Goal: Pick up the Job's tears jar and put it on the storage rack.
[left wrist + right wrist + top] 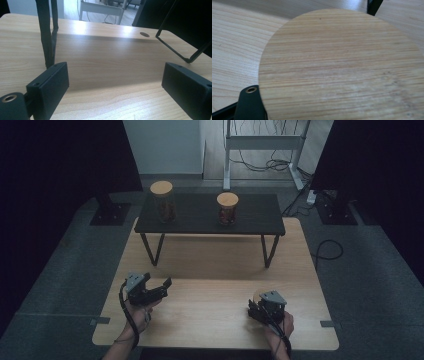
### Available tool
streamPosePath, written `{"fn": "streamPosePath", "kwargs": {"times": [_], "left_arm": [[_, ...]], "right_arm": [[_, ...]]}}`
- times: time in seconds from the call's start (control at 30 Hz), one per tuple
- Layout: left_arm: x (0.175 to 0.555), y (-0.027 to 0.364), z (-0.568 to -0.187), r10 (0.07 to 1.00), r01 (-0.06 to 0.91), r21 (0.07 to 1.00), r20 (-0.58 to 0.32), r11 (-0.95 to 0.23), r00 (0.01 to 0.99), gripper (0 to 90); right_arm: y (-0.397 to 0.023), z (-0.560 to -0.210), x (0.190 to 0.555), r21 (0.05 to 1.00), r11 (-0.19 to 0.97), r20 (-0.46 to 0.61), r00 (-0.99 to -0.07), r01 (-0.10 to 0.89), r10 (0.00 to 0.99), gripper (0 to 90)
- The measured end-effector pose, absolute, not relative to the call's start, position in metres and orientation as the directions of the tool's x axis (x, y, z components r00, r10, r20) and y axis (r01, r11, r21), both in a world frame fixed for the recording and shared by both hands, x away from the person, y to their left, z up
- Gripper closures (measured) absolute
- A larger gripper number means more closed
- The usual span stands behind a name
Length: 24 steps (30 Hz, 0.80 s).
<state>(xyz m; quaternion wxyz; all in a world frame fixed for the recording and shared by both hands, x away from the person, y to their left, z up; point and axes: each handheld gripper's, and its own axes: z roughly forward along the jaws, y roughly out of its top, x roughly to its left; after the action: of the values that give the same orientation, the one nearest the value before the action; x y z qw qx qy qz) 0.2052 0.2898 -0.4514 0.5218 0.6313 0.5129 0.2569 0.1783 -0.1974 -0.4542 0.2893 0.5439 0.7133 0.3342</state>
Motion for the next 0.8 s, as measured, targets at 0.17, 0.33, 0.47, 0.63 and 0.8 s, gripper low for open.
{"fn": "streamPosePath", "kwargs": {"times": [0.17,0.33,0.47,0.63,0.8], "left_arm": [[0.2048,0.2901,-0.4512,0.916,0.377,0.923,-0.212,0.074,0.340,6.9],[0.2048,0.2904,-0.4511,0.916,0.377,0.923,-0.213,0.075,0.340,6.9],[0.2052,0.2905,-0.4514,0.916,0.378,0.923,-0.213,0.075,0.339,6.9],[0.2049,0.2902,-0.4513,0.916,0.377,0.923,-0.212,0.074,0.340,7.0],[0.2053,0.2901,-0.4516,0.916,0.379,0.922,-0.213,0.073,0.340,7.0]], "right_arm": [[-0.1969,-0.4542,0.1779,0.792,0.191,-0.054,-0.245,0.580,0.968,25.1],[-0.1962,-0.4534,0.1766,0.796,0.193,-0.058,-0.245,0.573,0.968,25.0],[-0.1969,-0.4532,0.1757,0.801,0.188,-0.055,-0.243,0.568,0.968,25.1],[-0.1965,-0.4530,0.1751,0.803,0.190,-0.058,-0.244,0.565,0.968,25.0],[-0.1944,-0.4521,0.1741,0.803,0.199,-0.067,-0.246,0.562,0.967,25.1]]}}
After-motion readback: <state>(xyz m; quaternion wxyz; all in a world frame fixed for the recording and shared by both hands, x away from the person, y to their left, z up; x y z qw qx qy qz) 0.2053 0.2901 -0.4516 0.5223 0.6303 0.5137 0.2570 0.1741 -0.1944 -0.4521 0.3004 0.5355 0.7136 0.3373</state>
